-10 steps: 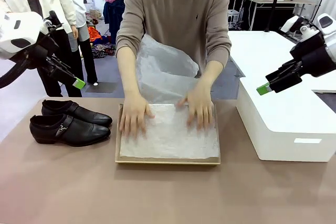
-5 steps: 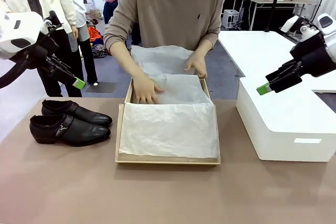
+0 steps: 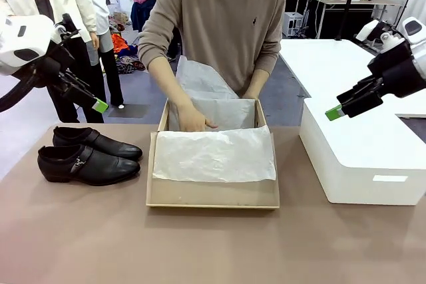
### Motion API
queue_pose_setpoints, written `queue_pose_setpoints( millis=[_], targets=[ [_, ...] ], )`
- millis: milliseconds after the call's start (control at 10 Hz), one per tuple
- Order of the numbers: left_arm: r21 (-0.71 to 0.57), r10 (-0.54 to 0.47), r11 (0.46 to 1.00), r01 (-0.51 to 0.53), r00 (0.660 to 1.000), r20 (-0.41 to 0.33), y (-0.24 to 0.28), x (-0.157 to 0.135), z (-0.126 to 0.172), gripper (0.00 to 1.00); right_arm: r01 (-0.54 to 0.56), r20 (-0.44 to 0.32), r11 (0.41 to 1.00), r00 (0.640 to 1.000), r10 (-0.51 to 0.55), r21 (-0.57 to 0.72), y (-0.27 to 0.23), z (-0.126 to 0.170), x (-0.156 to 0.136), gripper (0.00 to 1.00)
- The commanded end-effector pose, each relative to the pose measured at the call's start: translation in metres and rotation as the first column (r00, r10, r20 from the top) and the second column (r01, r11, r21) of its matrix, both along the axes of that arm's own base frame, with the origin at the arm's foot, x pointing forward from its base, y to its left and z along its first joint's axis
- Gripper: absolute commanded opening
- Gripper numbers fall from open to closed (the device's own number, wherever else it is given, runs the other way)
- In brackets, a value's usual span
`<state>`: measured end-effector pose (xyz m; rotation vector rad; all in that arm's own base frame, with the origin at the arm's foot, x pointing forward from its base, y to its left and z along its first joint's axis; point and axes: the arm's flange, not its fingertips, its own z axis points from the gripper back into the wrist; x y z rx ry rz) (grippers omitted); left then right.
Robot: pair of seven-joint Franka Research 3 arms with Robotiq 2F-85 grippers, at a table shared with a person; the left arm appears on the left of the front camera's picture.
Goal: Pack the shoes into the box.
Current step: Place one shoe of the Shoes into the Shoes Box.
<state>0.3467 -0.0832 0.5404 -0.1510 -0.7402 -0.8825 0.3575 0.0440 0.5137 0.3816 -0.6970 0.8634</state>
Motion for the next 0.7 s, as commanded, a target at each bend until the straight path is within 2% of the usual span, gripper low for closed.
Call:
queue_pose_setpoints(
  millis=[0, 300, 600],
  targets=[
    [-0.002, -0.001, 1.000, 0.001, 1.000, 0.001, 0.000, 0.000, 0.000, 1.00, -0.024, 0.016, 1.000, 1.000, 0.024, 0.011, -0.002, -0.001, 0.003, 1.00],
    [0.000, 0.000, 1.000, 0.000, 1.000, 0.000, 0.000, 0.000, 0.000, 1.00, -0.024, 0.016, 1.000, 1.000, 0.024, 0.011, -0.002, -0.001, 0.003, 1.00],
    [0.139, -0.127, 0.982, 0.131, 0.991, -0.037, 0.013, 0.025, 0.023, 1.00, -0.024, 0.016, 1.000, 1.000, 0.024, 0.011, -0.002, -0.001, 0.003, 1.00]
  ],
)
